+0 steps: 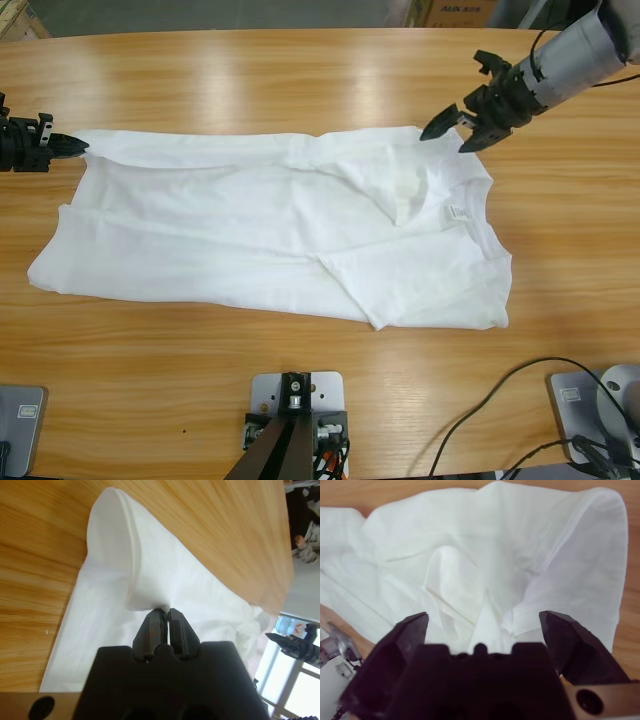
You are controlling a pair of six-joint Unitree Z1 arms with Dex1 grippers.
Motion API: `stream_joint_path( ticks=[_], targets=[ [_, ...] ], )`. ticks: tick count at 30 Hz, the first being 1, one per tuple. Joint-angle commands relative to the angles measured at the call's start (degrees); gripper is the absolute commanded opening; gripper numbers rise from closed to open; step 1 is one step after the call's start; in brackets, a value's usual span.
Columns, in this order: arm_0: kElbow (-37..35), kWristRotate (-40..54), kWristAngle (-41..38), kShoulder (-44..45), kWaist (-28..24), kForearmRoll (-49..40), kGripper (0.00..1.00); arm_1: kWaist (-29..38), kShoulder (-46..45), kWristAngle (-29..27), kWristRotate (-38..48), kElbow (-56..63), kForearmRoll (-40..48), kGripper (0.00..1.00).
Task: Fold clothes
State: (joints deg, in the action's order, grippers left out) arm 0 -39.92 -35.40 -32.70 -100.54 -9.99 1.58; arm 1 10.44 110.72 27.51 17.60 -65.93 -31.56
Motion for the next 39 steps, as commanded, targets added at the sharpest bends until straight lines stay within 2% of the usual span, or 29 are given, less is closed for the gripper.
stream_joint_path(
  ticks=[1, 3, 5, 7, 8, 9, 12, 15, 18, 39],
  targets=[
    [1.1, 1.0, -0.9, -1.7, -0.3, -0.9, 0.000, 0.5, 4.9, -0.9, -1.7, 0.9, 1.1, 0.862],
    [1.2, 1.1, -0.9, -1.7, -0.4, -1.0, 0.000, 0.5, 5.6, -0.8, -1.8, 0.9, 1.1, 0.832],
    [1.2, 1.2, -0.9, -1.8, -0.4, -1.0, 0.000, 0.5, 6.3, -0.8, -2.2, 0.9, 1.1, 0.738],
    [1.2, 1.2, -0.9, -1.9, -0.4, -1.0, 0.000, 0.5, 6.8, -0.9, -2.4, 0.9, 1.2, 0.691],
    [1.2, 1.3, -0.9, -1.9, -0.4, -1.0, 0.000, 0.5, 6.9, -0.9, -2.5, 0.9, 1.2, 0.588],
    [1.2, 1.3, -0.9, -1.9, -0.4, -1.0, 0.000, 0.5, 6.8, -0.9, -2.7, 0.9, 1.2, 0.560],
    [1.3, 1.3, -0.9, -1.9, -0.4, -1.0, 0.000, 0.5, 6.8, -1.3, -3.0, 0.4, 1.1, 0.557],
    [1.3, 1.4, -0.8, -2.2, -0.4, -1.0, 0.000, 0.5, 7.0, -1.7, -3.2, 0.0, 1.1, 0.411],
    [1.2, 1.5, -0.7, -2.4, -0.3, -1.0, 0.000, 0.6, 6.4, -2.1, -3.4, 0.0, 0.6, 0.342],
    [1.3, 1.6, -0.7, -1.9, -0.3, -1.0, 0.000, 2.7, 6.0, -2.6, -3.4, 6.0, 2.9, 0.370]
  ],
)
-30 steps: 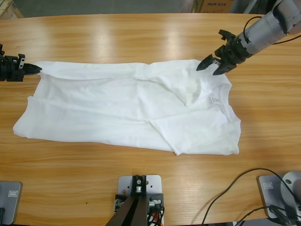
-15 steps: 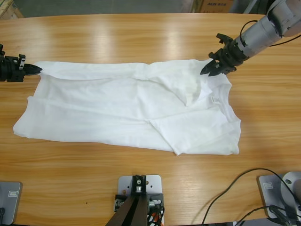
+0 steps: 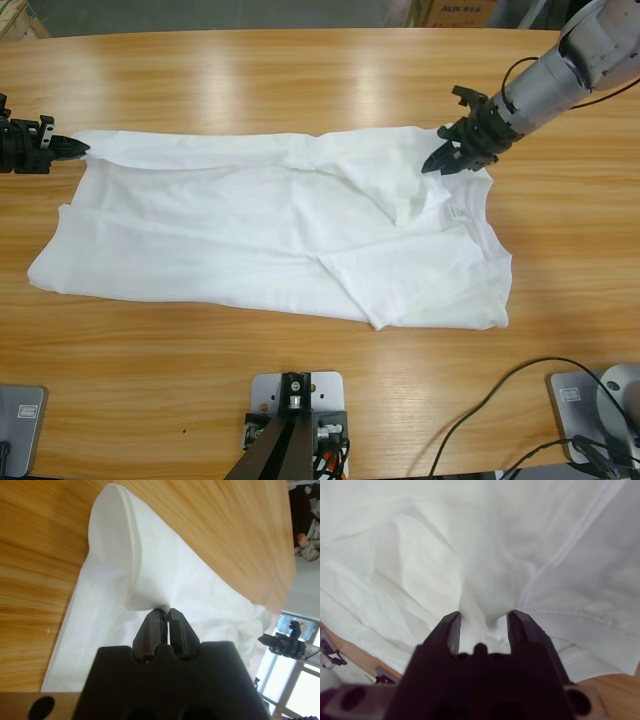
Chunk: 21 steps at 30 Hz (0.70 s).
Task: Fold clothes
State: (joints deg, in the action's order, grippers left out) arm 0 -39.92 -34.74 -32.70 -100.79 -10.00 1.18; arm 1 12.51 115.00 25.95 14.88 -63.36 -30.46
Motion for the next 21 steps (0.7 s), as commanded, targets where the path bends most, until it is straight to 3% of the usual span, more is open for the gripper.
stream_joint_path(
  ticks=[1, 6, 8, 9, 21],
  targets=[
    [1.3, 0.9, -0.7, -1.7, -0.3, -0.6, 0.000, 0.7, 1.7, -1.0, -0.6, 3.6, 2.0, 0.370],
    [1.4, 0.9, -0.7, -1.7, -0.3, -0.6, 0.000, 0.9, 1.7, -1.3, -0.6, 3.9, 2.6, 0.309],
    [1.5, 1.0, -0.7, -1.7, -0.3, -0.6, 0.000, 1.0, 0.9, -2.6, -0.7, 3.9, 2.6, 0.026],
    [1.5, 1.0, -0.7, -1.7, -0.3, -0.6, 0.000, 1.0, 0.3, -3.3, -0.8, 3.9, 2.6, 0.000],
    [2.1, 1.7, -0.8, -1.6, -0.6, -0.6, 0.000, 0.8, -5.2, -3.7, -5.5, 3.5, 2.2, 0.000]
  ],
)
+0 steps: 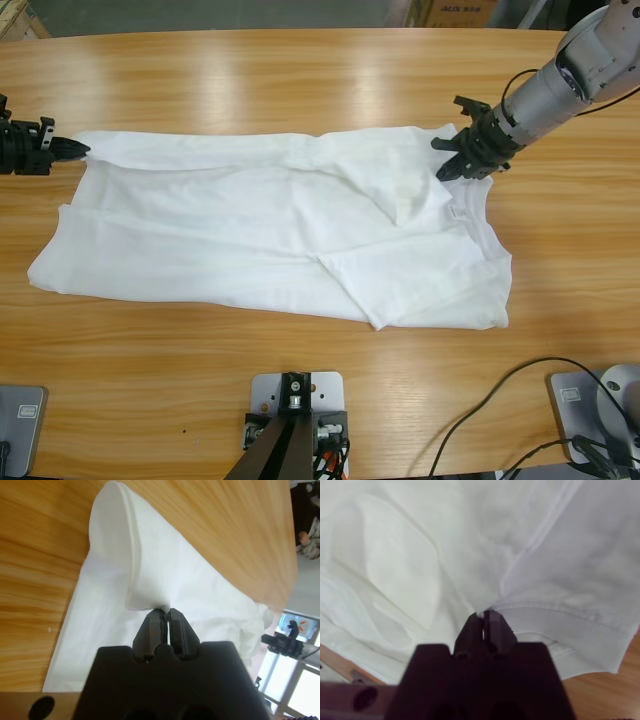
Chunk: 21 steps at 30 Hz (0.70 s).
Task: Fold clothes
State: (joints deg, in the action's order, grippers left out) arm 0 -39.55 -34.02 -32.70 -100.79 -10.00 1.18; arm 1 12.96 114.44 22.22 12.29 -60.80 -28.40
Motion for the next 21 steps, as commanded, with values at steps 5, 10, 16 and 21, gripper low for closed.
stream_joint_path(
  ticks=[5, 10, 16, 21],
  targets=[
    [1.7, 0.9, -0.8, -1.3, -0.6, -0.6, 0.000, 0.3, -5.5, 0.3, -3.7, 0.7, -1.8, 0.000],
    [1.2, 0.8, -0.7, -0.3, -0.7, -0.6, 0.000, 0.1, -7.3, 0.5, -3.7, -1.1, -4.6, 0.000],
    [0.4, 0.8, -0.7, 3.1, -1.4, -2.5, 0.000, -2.3, -10.9, 0.6, -4.9, -7.1, -11.6, 0.000],
    [-1.8, 0.9, -0.9, 6.4, -1.6, -6.0, 0.000, -3.7, -12.7, 0.6, -5.1, -11.1, -15.3, 0.000]
  ],
)
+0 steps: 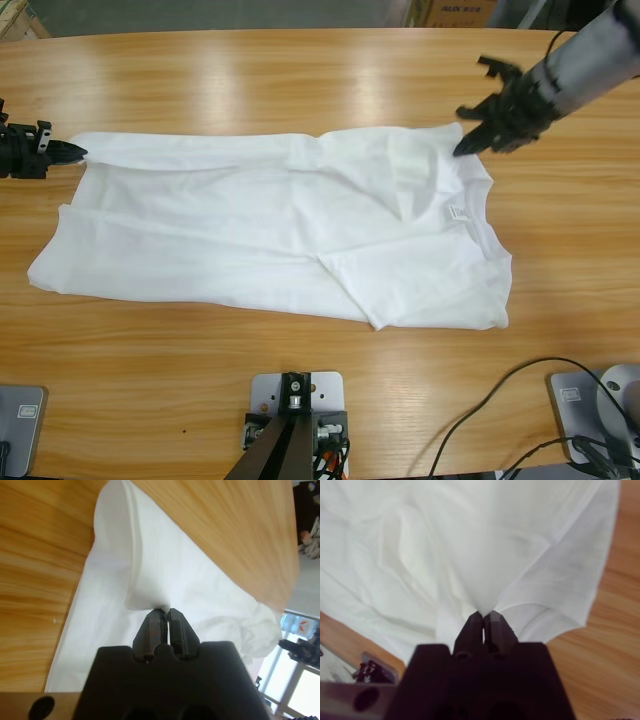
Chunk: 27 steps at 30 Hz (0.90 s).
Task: Fold clothes
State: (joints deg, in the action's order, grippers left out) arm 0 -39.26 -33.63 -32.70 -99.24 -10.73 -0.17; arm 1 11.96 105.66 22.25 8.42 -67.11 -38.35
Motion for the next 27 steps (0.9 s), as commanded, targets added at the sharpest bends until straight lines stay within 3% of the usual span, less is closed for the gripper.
stream_joint_path(
  ticks=[1, 12, 23, 24, 25, 26, 27],
  targets=[
    [-2.5, 0.5, -0.9, 5.4, -1.0, -5.4, 0.000, -2.8, -4.4, 0.6, -1.2, -5.5, -6.0, 0.000],
    [-5.1, 0.7, -1.0, 7.9, -1.5, -9.5, 0.000, -5.0, -7.7, 0.2, -1.3, -9.1, -9.1, 0.000],
    [-6.9, 1.7, -1.4, 7.2, -1.6, -11.8, 0.000, -5.5, -5.4, 2.0, -0.8, -12.3, -10.4, 0.000],
    [-6.9, 1.9, -1.4, 7.1, -1.6, -11.8, 0.000, -5.5, -5.0, 2.6, -0.7, -11.6, -10.3, 0.116],
    [-6.9, 2.0, -1.4, 7.0, -1.6, -11.9, 0.000, -5.5, -4.4, 3.3, -0.6, -10.9, -10.2, 0.495],
    [-6.9, 2.0, -1.4, 6.9, -1.6, -11.9, 0.000, -5.3, -4.2, 3.9, -0.5, -9.8, -9.7, 0.715],
    [-7.0, 2.0, -1.4, 6.7, -1.6, -11.9, 0.000, -5.1, -4.2, 4.3, -0.5, -8.5, -8.8, 0.823]
  ],
)
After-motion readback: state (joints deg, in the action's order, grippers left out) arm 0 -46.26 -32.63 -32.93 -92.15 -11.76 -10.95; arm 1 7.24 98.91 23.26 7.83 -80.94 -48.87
